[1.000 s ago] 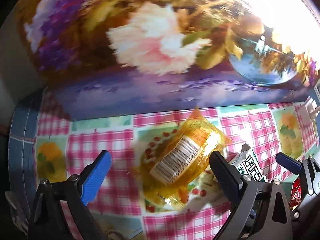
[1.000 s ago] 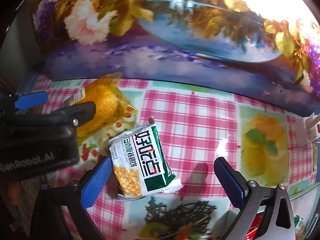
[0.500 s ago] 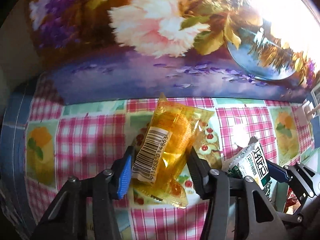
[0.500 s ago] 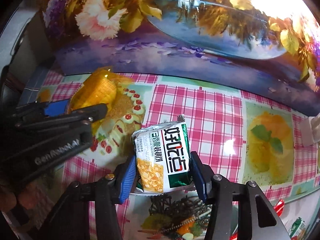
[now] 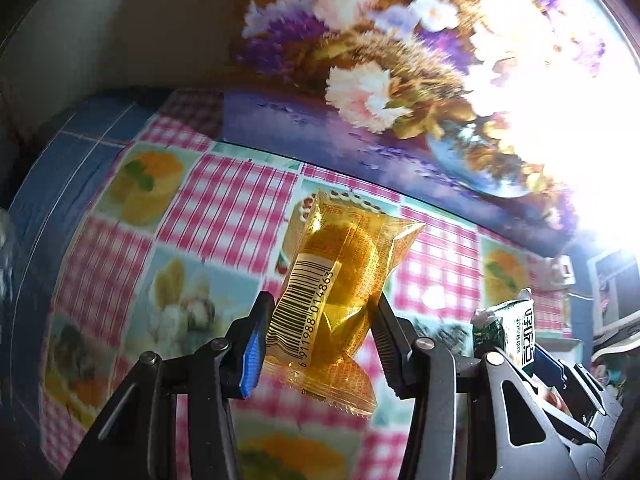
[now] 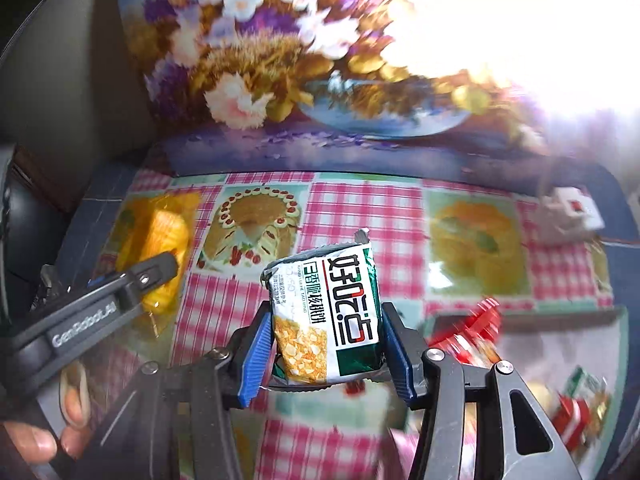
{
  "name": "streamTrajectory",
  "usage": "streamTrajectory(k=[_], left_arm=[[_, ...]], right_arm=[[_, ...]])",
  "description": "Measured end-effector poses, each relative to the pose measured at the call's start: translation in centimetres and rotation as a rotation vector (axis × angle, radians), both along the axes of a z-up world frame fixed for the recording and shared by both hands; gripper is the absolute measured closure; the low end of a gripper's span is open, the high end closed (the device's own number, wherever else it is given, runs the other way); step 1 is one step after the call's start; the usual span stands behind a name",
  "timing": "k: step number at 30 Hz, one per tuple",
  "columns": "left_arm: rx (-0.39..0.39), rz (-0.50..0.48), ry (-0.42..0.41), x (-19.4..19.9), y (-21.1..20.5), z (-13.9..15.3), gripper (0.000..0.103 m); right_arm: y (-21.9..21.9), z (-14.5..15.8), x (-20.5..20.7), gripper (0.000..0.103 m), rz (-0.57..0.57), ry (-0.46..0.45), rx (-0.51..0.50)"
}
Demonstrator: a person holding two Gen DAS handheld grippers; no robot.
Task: Organize snacks
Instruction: 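Carry the white-green bag over the tray with the right tool while the left tool carries the yellow bag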
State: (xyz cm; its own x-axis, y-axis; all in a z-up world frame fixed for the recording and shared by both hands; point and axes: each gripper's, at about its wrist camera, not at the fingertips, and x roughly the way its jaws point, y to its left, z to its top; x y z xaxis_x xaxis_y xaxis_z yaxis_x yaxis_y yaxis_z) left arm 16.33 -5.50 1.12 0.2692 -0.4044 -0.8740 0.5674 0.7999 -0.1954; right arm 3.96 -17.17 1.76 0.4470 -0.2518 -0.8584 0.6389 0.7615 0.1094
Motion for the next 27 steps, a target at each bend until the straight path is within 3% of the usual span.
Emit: streamTrajectory(k=[5, 12, 21, 27], left_arm=[[-0.02, -0.013, -0.034, -4.3, 1.3, 2.7, 0.053], [-0.08, -0.069, -0.017, -10.7, 1.0, 4.6, 0.053], [-0.049, -0.269, -0.023, -20.3, -3.3, 3.9, 0.053], [-0.018, -0.365, -0.016, -24.4, -6.1, 2.5, 0.053]], right_arm=[[1.8, 2.1, -4.2, 0.048, -0.043, -0.033, -0.015], [3.0, 2.3, -10.2, 0.048, -0.113, -0.064, 0.007], [-0.2, -0.4, -20.0, 0.048, -0.262, -0.008, 0.023], [-2.3, -3.3, -24.6, 0.048, -0.331, 0.023, 0.075]])
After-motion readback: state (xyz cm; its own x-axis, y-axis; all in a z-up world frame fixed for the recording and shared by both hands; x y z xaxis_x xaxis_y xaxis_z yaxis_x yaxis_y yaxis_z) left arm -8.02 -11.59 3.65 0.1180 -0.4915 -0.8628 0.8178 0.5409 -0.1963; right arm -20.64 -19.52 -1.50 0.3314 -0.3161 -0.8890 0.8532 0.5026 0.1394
